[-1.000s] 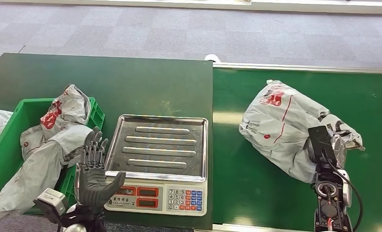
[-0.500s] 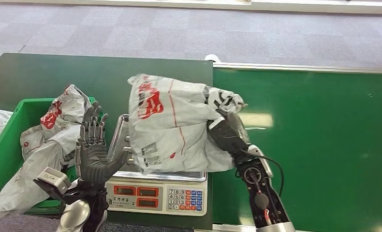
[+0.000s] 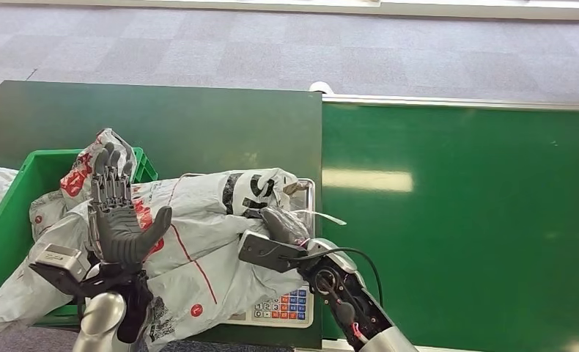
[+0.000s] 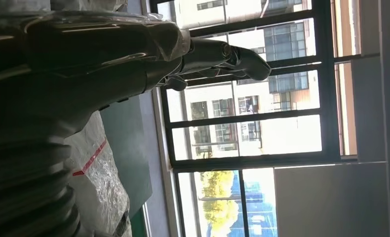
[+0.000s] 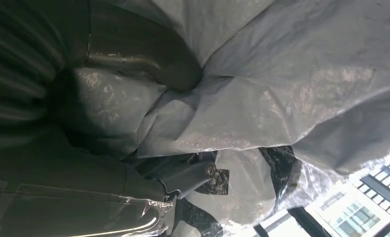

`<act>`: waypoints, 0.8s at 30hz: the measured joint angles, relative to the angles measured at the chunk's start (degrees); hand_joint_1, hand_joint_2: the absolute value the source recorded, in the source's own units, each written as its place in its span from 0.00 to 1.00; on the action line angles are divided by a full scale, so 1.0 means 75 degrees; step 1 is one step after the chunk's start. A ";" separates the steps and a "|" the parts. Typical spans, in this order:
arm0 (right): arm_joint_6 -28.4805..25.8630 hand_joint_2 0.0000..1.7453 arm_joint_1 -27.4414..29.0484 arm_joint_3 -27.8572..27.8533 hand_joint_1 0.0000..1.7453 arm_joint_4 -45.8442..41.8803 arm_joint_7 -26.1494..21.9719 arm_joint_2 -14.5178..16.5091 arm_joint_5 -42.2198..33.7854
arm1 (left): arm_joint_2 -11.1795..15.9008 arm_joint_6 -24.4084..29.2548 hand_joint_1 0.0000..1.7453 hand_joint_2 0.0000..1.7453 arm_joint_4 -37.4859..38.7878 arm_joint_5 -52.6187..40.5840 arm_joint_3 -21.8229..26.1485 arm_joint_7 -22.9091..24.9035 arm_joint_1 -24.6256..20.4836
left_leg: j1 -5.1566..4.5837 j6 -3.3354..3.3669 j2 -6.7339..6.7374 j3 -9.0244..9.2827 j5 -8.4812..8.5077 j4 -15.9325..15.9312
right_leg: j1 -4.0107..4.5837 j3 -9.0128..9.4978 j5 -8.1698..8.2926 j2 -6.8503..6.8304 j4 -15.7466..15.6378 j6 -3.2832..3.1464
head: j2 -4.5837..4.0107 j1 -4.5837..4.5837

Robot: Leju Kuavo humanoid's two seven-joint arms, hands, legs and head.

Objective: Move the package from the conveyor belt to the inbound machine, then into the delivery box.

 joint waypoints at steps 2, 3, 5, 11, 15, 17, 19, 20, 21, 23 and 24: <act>-0.0201 1.00 -0.0077 0.0102 0.00 0.0180 0.0076 0.0022 0.0006 | -0.0023 0.0104 0.00 1.00 -0.0159 -0.0060 0.0124 -0.0004 0.0163 | 0.0000 0.0000 0.0000 0.0000 0.0000 0.0000 | 0.0000 0.0000 0.0000 0.0000 0.0000 0.0000 | 0.0000 0.0001; -0.0305 1.00 -0.0101 0.0125 0.00 0.0253 0.0106 0.0029 -0.0005 | -0.0031 0.0150 0.00 1.00 -0.0244 -0.0086 0.0181 -0.0005 0.0264 | 0.0000 0.0000 0.0000 0.0000 0.0000 0.0000 | -0.0001 -0.0001 -0.0001 0.0000 0.0000 0.0000 | 0.0000 0.0001; -0.0516 1.00 -0.0117 0.0139 0.00 0.0350 0.0128 0.0030 -0.0040 | -0.0043 0.0225 0.00 1.00 -0.0419 -0.0122 0.0290 -0.0014 0.0478 | -0.0001 0.0000 -0.0002 0.0000 -0.0001 0.0000 | -0.0002 -0.0002 -0.0002 0.0000 -0.0001 0.0000 | 0.0000 0.0001; -0.0869 1.00 -0.0084 0.0124 0.00 0.0447 0.0095 -0.0007 -0.0056 | -0.0080 0.0299 0.00 1.00 -0.0783 -0.0220 0.0503 -0.0028 0.0886 | -0.0002 0.0000 -0.0003 0.0003 -0.0001 0.0000 | -0.0003 -0.0001 -0.0002 0.0000 -0.0003 0.0000 | 0.0000 0.0001; -0.1419 1.00 0.0322 -0.0115 0.00 -0.0023 0.0051 -0.0124 -0.0036 | -0.0136 0.0173 0.00 1.00 -0.1012 -0.0457 0.0573 -0.0024 0.1142 | -0.0002 0.0000 -0.0006 0.0006 -0.0001 0.0001 | -0.0003 0.0000 -0.0002 -0.0005 -0.0003 0.0000 | 0.0000 -0.0001; -0.1677 1.00 0.0706 -0.0387 0.00 -0.0678 0.0111 -0.0270 -0.0005 | -0.0152 -0.0017 0.00 1.00 -0.1099 -0.0606 0.0573 -0.0016 0.1231 | -0.0003 0.0000 -0.0009 0.0002 -0.0001 0.0001 | -0.0005 -0.0002 -0.0003 -0.0009 -0.0004 0.0001 | 0.0000 0.0001; -0.1883 1.00 0.1152 -0.0740 0.00 -0.1469 0.0174 -0.0437 0.0009 | -0.0152 -0.0218 0.00 1.00 -0.1132 -0.0850 0.0527 0.0013 0.1241 | -0.0006 0.0001 -0.0014 -0.0002 -0.0002 0.0002 | -0.0008 -0.0005 -0.0004 -0.0011 -0.0007 0.0002 | 0.0000 0.0001; -0.1953 1.00 0.1383 -0.0939 0.00 -0.1883 0.0176 -0.0517 -0.0015 | -0.0146 -0.0297 0.00 1.00 -0.1132 -0.1010 0.0472 0.0046 0.1215 | -0.0008 0.0002 -0.0015 -0.0004 -0.0003 0.0003 | -0.0010 -0.0006 -0.0004 -0.0012 -0.0007 0.0002 | 0.0000 0.0001; -0.1991 1.00 0.1609 -0.1135 0.00 -0.2272 0.0151 -0.0587 -0.0062 | -0.0137 -0.0359 0.00 1.00 -0.1129 -0.1163 0.0398 0.0082 0.1170 | -0.0010 0.0003 -0.0016 -0.0006 -0.0003 0.0003 | -0.0012 -0.0007 -0.0004 -0.0012 -0.0008 0.0002 | 0.0000 0.0001; -0.1947 1.00 0.2050 -0.1517 0.00 -0.3034 -0.0039 -0.0715 -0.0333 | -0.0090 -0.0499 0.00 1.00 -0.1110 -0.1441 0.0204 0.0111 0.1016 | -0.0011 0.0004 -0.0015 -0.0007 -0.0005 0.0003 | -0.0013 -0.0010 -0.0003 -0.0012 -0.0009 0.0002 | 0.0000 0.0001; -0.1847 1.00 0.2267 -0.1684 0.00 -0.3378 -0.0214 -0.0768 -0.0588 | -0.0040 -0.0593 0.00 1.00 -0.1092 -0.1562 0.0089 0.0079 0.0908 | -0.0011 0.0004 -0.0015 -0.0006 -0.0005 0.0003 | -0.0013 -0.0011 -0.0003 -0.0012 -0.0009 0.0002 | 0.0000 0.0000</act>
